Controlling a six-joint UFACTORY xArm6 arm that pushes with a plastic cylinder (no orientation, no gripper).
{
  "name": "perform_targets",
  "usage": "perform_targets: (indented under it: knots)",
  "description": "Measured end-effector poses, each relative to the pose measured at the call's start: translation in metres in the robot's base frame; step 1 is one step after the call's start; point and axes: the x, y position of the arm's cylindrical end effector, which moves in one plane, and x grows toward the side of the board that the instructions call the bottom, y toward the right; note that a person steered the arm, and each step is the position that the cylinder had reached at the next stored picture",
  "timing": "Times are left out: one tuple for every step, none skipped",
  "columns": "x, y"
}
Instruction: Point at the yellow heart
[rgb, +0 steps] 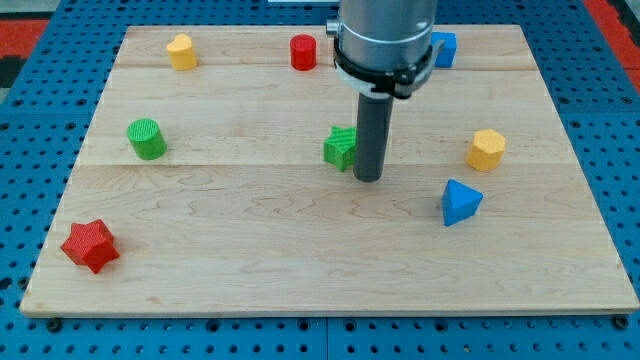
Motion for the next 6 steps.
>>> perform_targets:
  knots:
    - [0.016,-0.059]
    - [-0.029,-0.143]
    - [-0.108,-0.160]
    - [-0.190,-0.173]
    - [-0.257,-0.177]
    - [-0.265,-0.252]
